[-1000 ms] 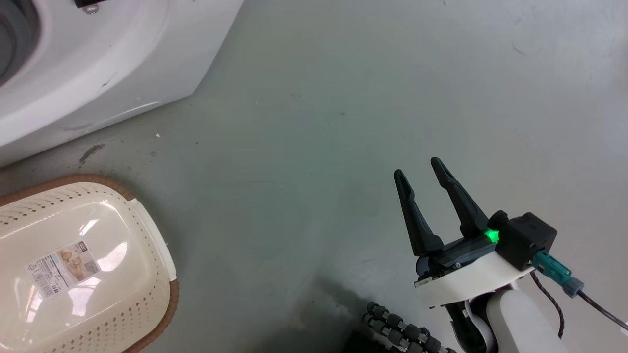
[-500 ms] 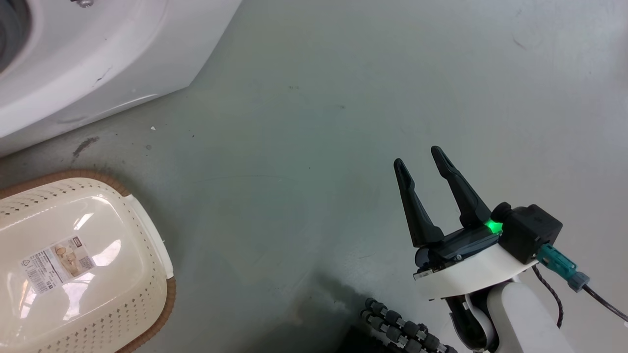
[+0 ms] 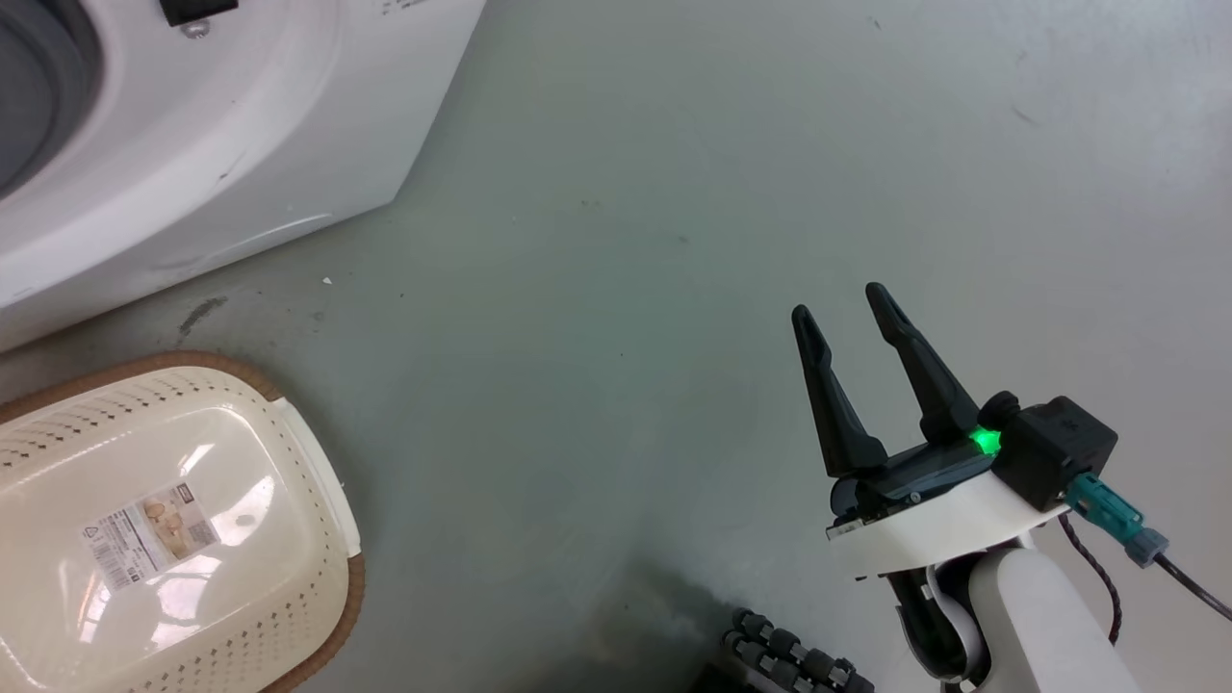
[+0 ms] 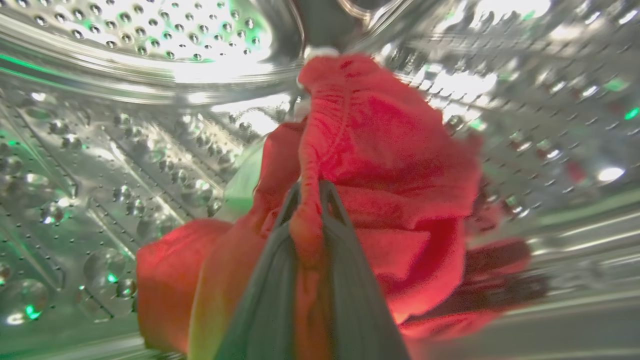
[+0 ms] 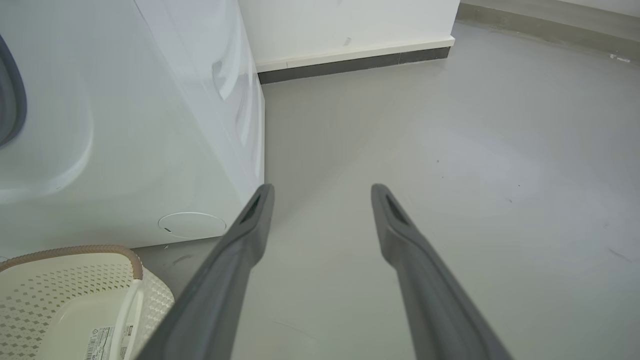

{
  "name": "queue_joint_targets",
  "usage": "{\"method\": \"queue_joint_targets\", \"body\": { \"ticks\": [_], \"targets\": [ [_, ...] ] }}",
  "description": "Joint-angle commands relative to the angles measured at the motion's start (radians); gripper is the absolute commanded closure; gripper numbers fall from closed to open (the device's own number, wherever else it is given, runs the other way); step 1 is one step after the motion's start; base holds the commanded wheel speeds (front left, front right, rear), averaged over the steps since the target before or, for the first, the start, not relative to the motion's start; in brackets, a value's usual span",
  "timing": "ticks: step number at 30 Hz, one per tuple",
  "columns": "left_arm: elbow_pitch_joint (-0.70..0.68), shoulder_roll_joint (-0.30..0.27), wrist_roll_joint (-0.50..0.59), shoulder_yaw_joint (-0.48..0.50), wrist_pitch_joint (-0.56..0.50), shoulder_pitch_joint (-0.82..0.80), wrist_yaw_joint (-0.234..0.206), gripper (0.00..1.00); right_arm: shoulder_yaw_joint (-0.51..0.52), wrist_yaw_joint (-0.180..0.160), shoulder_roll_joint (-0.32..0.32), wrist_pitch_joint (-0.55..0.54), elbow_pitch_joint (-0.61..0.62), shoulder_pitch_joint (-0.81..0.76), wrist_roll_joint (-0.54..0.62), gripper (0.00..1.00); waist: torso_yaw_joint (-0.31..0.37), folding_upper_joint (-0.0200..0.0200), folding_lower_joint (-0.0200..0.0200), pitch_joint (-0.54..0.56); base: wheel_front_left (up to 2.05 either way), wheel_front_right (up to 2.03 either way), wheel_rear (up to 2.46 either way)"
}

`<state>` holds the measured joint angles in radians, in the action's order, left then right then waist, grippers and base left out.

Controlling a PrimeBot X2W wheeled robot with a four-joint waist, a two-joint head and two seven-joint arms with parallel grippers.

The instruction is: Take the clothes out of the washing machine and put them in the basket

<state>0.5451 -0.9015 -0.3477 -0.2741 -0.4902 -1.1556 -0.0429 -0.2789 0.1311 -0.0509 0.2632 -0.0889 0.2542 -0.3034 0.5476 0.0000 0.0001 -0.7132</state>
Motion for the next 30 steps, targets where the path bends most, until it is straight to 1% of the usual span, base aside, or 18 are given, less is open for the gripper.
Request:
{"method": "queue_joint_targets", "body": {
  "ticks": [1, 3, 6, 13, 15, 22, 24, 30],
  "targets": [
    [0.006, 0.026, -0.010, 0.008, 0.058, 0.032, -0.017, 1.00, 0.014, -0.001, 0.001, 0.002, -0.002, 0.005, 0.013, 0.00, -0.016, 0.0000, -0.0001, 0.036, 0.00, 0.00, 0.00],
    [0.022, 0.056, -0.021, 0.020, 0.137, 0.061, -0.037, 1.00, 0.023, -0.001, 0.001, 0.002, -0.008, -0.001, 0.023, 0.00, -0.027, 0.0000, -0.0001, 0.065, 0.00, 0.00, 0.00],
    [0.051, 0.100, -0.045, 0.038, 0.243, 0.101, -0.053, 1.00, 0.034, -0.001, 0.001, 0.002, -0.012, -0.008, 0.033, 0.00, -0.041, 0.0000, -0.0001, 0.106, 0.00, 0.00, 0.00],
    [0.146, 0.196, -0.105, 0.071, 0.457, 0.228, -0.064, 1.00, 0.059, -0.001, 0.001, 0.002, -0.044, -0.039, 0.062, 0.00, -0.077, 0.0000, -0.0001, 0.231, 0.00, 0.00, 0.00],
    [0.171, 0.217, -0.116, 0.074, 0.504, 0.264, -0.058, 1.00, 0.065, -0.001, 0.001, 0.002, -0.052, -0.051, 0.069, 0.00, -0.090, 0.0000, -0.0001, 0.268, 0.00, 0.00, 0.00],
    [0.239, 0.303, -0.149, 0.070, 0.651, 0.364, -0.034, 1.00, 0.087, -0.001, 0.001, 0.002, -0.088, -0.095, 0.097, 0.00, -0.151, 0.0000, -0.0001, 0.403, 0.00, 0.00, 0.00],
    [0.247, 0.334, -0.153, 0.062, 0.678, 0.377, -0.026, 1.00, 0.106, -0.001, 0.000, 0.002, -0.089, -0.104, 0.112, 0.00, -0.178, 0.0000, -0.0001, 0.436, 0.00, 0.00, 0.00],
    [0.248, 0.384, -0.138, 0.034, 0.730, 0.400, -0.009, 1.00, 0.140, -0.001, 0.001, -0.018, -0.073, -0.138, 0.145, 0.00, -0.241, 0.0000, -0.0001, 0.514, 0.00, 0.00, 0.00]
  ]
}}
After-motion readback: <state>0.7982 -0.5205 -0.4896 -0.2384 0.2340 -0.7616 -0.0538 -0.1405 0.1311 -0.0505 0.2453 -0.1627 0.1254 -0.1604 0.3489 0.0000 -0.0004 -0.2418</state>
